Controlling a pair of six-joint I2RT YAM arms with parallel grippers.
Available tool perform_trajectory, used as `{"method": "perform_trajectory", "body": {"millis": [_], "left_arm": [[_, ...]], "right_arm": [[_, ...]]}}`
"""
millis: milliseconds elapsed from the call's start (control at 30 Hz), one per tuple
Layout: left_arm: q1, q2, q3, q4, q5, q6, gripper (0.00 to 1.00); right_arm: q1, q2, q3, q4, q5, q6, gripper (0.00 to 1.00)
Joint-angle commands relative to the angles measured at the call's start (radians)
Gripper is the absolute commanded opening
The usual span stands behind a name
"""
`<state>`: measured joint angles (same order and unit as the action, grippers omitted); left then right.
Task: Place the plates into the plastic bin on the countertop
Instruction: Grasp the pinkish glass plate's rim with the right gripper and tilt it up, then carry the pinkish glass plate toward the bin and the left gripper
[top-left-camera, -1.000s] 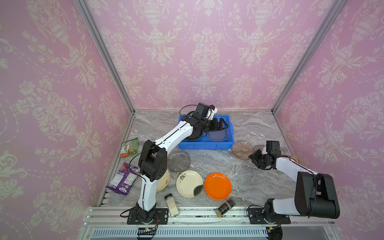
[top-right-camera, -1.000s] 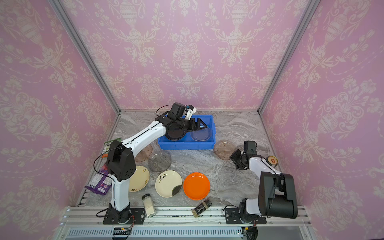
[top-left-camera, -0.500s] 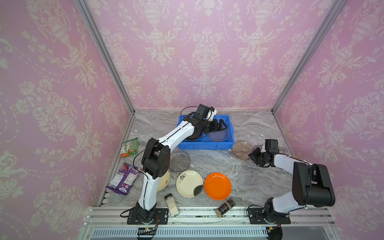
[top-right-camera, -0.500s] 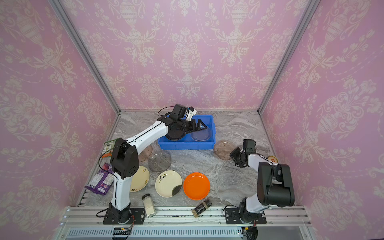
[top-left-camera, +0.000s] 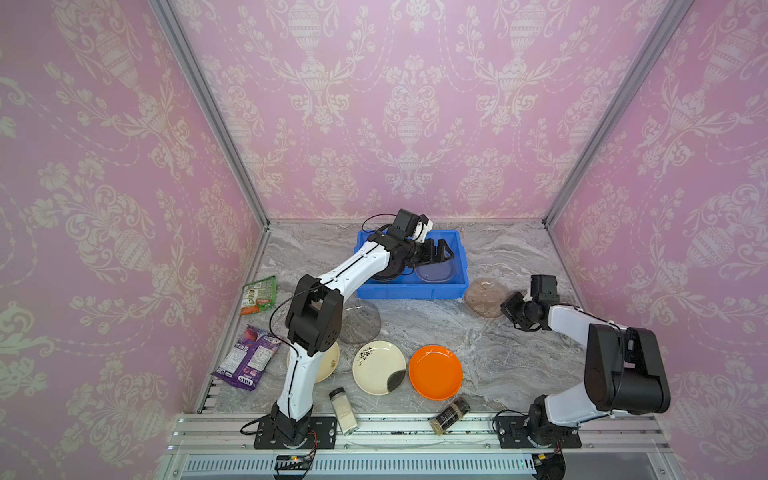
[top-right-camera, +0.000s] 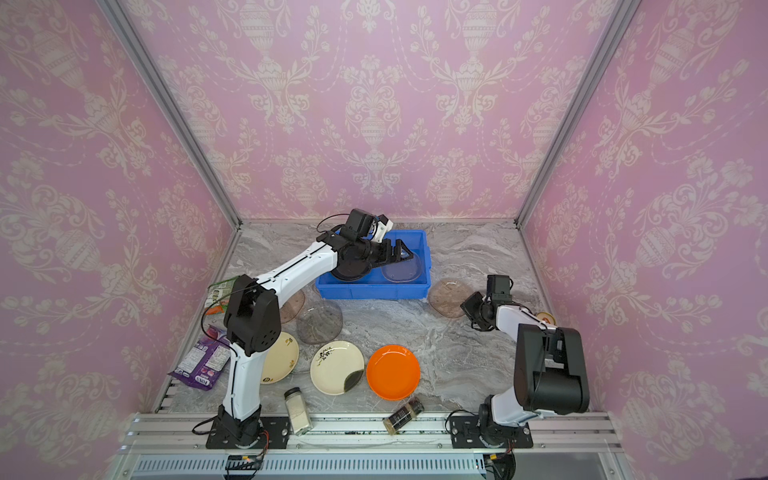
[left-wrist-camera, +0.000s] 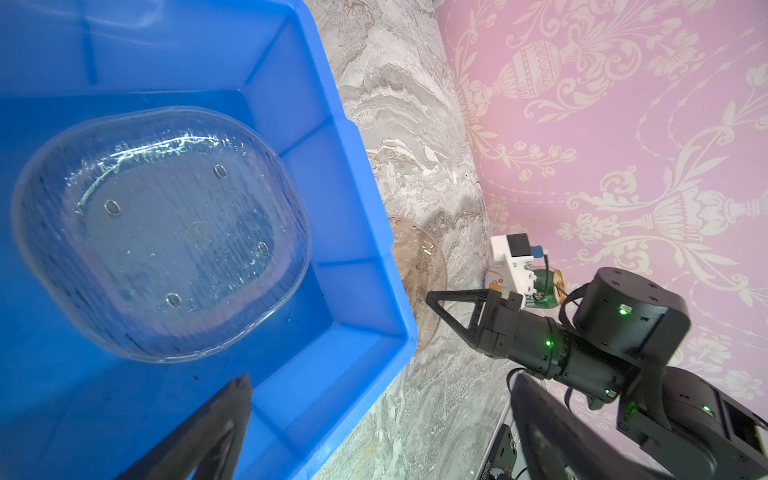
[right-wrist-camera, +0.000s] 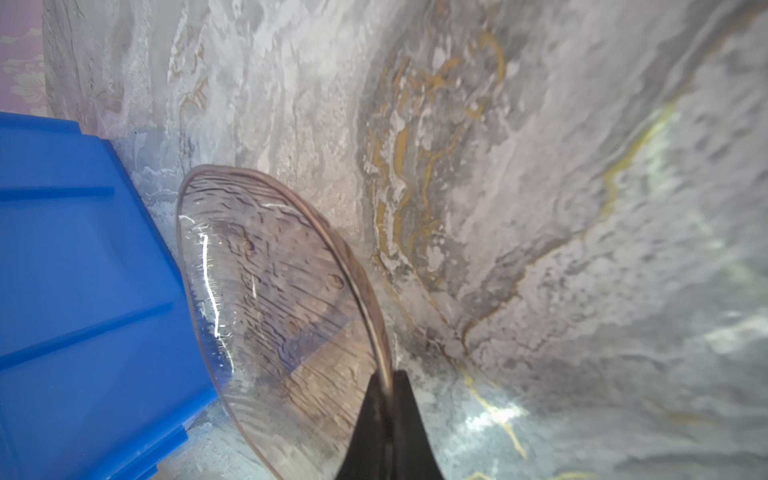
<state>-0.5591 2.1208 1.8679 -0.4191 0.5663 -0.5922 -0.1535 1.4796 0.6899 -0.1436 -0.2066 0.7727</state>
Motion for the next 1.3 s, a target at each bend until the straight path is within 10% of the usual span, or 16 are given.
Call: {"method": "perform_trajectory", "body": {"millis": [0, 267, 533, 767, 1267], "left_arm": [[0.008, 0.005, 0.036, -0.034, -0.028, 0.041, 0.99], [0.008, 0.009, 0.063, -0.067, -0.049, 0.078, 0.99], [0.026, 0.003, 0.081, -0.094, -0.068, 0.108, 0.98], [0.068, -0.030, 0.065, -0.105, -0.098, 0.137, 0.96], [0.097, -0.115, -0.008, -0.107, -0.180, 0.188, 0.87]], "right_arm": [[0.007, -0.096, 0.063, -0.168, 0.205, -0.088, 0.00], [0.027, -0.306, 0.176, -0.277, 0.437, -0.135, 0.00], [0.106, -0.469, 0.145, -0.055, 0.305, -0.091, 0.00], [0.166, -0.340, 0.252, 0.005, 0.039, -0.075, 0.00], [0.298, -0.050, 0.474, -0.142, -0.037, -0.131, 0.00]]}}
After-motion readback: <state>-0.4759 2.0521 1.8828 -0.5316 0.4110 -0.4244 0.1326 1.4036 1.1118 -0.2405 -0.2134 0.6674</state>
